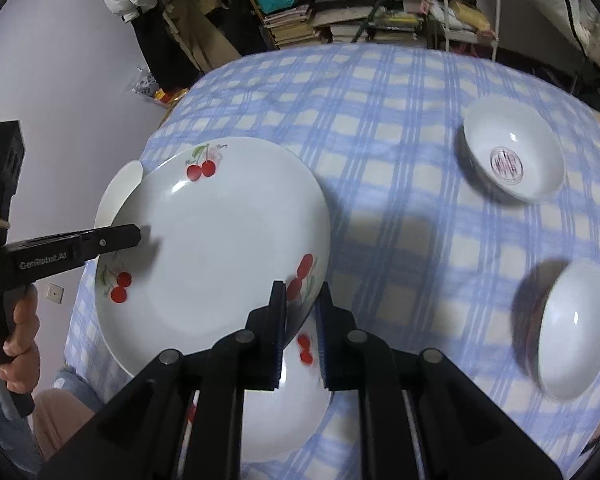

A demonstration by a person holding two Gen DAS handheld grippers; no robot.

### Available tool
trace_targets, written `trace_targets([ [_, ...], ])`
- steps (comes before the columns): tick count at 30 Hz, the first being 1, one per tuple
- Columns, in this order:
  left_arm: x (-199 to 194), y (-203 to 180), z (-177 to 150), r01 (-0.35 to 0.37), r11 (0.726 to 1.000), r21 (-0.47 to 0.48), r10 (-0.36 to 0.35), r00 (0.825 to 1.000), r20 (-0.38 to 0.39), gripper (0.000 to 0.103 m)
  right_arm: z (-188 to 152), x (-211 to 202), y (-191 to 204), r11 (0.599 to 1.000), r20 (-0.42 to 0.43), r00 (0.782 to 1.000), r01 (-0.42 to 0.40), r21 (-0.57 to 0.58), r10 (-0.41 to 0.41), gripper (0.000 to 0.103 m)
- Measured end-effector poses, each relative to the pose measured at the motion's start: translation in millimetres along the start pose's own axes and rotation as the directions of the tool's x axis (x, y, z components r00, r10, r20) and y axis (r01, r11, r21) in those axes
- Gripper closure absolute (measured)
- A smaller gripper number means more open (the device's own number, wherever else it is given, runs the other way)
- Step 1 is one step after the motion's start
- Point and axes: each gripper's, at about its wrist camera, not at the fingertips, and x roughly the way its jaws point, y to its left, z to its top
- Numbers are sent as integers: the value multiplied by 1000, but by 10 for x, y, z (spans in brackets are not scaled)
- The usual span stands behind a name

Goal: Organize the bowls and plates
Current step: 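Carry the held cherry plates with both grippers toward the plate stack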

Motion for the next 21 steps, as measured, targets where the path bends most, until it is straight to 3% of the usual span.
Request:
trace_targets([
  [3, -64, 47, -221, 14, 999, -49, -12, 1000, 27, 86, -181, 7, 17, 1000, -13, 1000, -3, 13, 3, 87],
  [7, -28, 133, -488, 23, 996, -81, -24, 1000, -2, 86, -377, 37, 54, 1000, -23, 1000, -7, 3, 7, 87],
  [21, 205, 31, -947, -65, 997, -36, 64, 997, -45, 83, -716, 202, 62, 998, -48, 997, 60, 0, -60, 87],
])
